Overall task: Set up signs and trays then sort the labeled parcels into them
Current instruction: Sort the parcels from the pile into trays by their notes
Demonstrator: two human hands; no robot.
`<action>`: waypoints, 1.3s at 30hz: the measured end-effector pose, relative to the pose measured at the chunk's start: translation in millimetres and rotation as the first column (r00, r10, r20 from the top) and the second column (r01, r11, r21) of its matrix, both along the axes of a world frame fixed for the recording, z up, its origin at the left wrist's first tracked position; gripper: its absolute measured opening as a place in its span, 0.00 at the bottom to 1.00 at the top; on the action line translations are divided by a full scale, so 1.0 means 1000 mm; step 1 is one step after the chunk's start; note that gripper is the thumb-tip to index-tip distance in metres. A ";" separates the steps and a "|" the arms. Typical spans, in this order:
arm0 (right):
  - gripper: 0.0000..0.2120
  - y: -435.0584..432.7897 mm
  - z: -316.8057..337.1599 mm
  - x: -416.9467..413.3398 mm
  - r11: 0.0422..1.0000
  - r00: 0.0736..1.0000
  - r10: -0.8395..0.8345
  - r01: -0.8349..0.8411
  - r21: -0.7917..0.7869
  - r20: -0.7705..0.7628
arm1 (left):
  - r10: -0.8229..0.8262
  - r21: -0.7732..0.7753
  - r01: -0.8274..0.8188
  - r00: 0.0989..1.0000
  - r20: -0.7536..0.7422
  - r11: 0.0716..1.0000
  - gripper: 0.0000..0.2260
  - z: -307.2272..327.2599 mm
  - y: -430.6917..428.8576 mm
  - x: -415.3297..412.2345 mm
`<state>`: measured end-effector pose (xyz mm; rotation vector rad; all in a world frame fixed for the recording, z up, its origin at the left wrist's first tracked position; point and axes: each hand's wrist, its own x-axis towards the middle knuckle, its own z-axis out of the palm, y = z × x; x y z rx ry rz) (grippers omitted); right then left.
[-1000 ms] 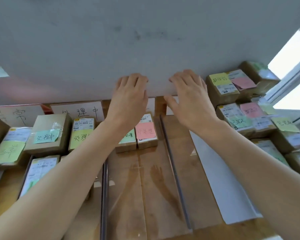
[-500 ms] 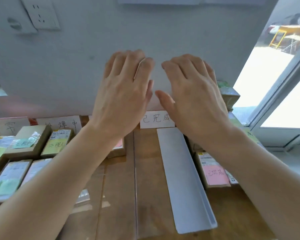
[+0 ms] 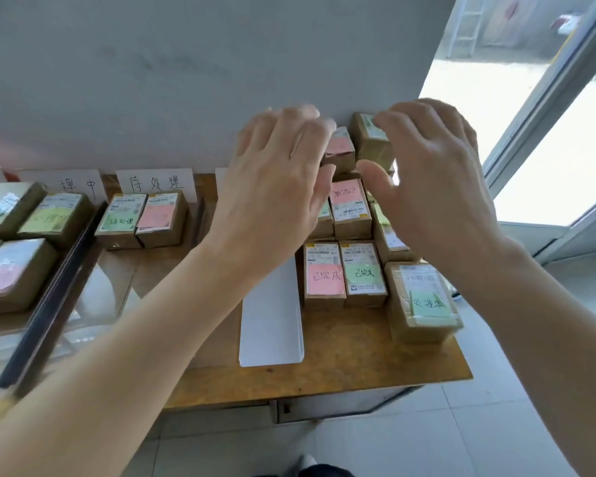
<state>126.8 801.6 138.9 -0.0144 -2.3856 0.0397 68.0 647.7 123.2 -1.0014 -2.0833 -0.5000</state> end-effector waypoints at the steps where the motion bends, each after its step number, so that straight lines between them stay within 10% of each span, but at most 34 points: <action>1: 0.16 0.002 -0.002 0.005 1.000 1.000 -0.004 0.004 -0.004 0.005 | -0.006 0.005 0.006 1.000 0.011 1.000 0.14 -0.003 0.002 0.004; 22: 0.21 0.100 -0.074 0.076 0.914 0.843 -0.252 0.368 -0.168 0.475 | -0.188 0.033 0.189 0.913 0.362 0.981 0.14 -0.079 0.075 0.055; 31: 0.23 0.183 -0.135 0.068 0.911 0.701 -0.101 0.351 -0.218 0.706 | 0.030 -0.121 0.042 0.844 0.536 0.992 0.15 -0.136 0.150 0.070; 35: 0.25 0.213 -0.157 0.066 0.902 0.631 -0.001 0.336 -0.271 0.776 | 0.114 -0.142 -0.016 0.685 0.719 0.990 0.18 -0.169 0.180 0.076; 39: 0.23 0.226 -0.180 0.061 0.713 0.508 0.265 0.470 -0.521 0.820 | 0.184 -0.165 -0.085 0.315 0.931 0.983 0.25 -0.204 0.196 0.082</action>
